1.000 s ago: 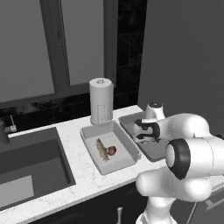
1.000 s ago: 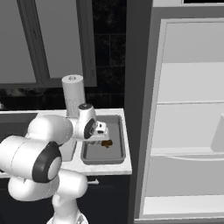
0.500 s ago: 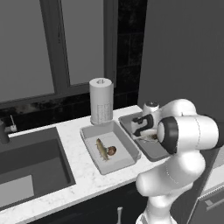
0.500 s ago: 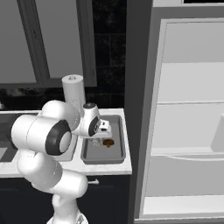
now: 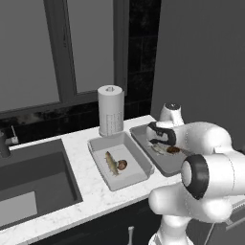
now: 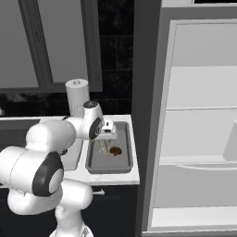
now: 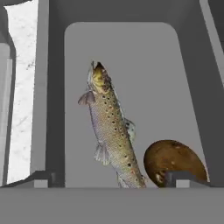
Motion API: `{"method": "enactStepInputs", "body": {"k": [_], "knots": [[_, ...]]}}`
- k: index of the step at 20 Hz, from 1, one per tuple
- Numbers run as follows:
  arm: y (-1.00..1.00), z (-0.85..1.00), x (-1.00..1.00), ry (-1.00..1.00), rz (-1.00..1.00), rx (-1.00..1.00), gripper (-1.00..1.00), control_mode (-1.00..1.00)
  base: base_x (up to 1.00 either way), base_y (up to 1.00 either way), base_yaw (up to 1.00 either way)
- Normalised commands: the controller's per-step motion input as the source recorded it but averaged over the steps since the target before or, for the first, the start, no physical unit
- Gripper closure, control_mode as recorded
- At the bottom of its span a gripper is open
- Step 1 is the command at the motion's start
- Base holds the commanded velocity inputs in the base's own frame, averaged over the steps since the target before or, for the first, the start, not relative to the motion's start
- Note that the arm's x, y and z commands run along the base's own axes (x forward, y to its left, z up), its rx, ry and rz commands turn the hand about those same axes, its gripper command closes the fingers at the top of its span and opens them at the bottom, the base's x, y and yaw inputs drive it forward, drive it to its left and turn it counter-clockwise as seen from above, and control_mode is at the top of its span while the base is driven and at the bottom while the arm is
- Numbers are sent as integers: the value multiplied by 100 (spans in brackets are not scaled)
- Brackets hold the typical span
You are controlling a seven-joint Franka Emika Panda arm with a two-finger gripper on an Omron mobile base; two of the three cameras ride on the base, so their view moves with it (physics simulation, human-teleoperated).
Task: Place one mushroom and one fish in each tupperware on the nearby counter, to pack two identical lunches.
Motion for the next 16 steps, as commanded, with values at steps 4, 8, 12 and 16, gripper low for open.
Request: {"method": "enactStepInputs", "body": {"k": [4,8,12,16], "knots": [[49,66,-99,-31,-4,-10,-100,-100,0,0,0],[87,88,-95,-38,-1,-25,-100,-100,0,0,0],[74,100,-78,-44,0,-29,-100,-100,0,0,0],[68,100,-75,-50,0,-30,-100,-100,0,0,0]]}}
